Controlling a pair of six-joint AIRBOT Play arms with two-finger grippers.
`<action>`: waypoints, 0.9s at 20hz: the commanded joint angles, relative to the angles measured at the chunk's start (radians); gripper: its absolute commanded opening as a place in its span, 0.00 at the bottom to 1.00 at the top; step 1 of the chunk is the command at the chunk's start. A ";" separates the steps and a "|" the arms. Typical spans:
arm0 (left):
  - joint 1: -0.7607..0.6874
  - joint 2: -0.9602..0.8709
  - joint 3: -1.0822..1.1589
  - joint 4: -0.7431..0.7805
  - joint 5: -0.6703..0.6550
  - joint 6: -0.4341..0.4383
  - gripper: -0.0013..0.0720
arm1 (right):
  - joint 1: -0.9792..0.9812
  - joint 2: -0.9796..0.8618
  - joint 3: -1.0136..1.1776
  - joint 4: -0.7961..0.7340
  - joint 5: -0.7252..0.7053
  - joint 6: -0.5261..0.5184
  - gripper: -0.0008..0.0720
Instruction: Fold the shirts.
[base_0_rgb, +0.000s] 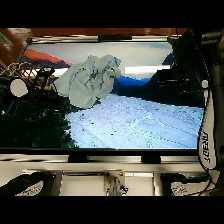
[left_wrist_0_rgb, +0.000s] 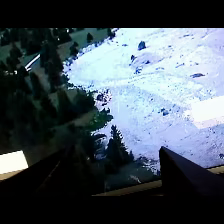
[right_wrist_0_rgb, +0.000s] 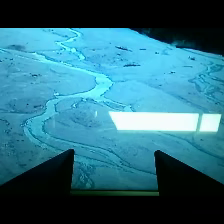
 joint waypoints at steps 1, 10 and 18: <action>0.001 0.001 0.000 0.000 0.000 0.000 0.85 | 0.000 -0.001 0.001 0.000 0.000 0.000 0.87; 0.001 0.001 0.000 0.000 0.000 0.000 0.85 | -0.001 -0.001 0.001 0.000 0.000 0.000 0.87; 0.000 0.001 0.000 -0.001 0.000 -0.001 0.85 | 0.000 -0.001 0.001 -0.001 0.116 0.000 0.87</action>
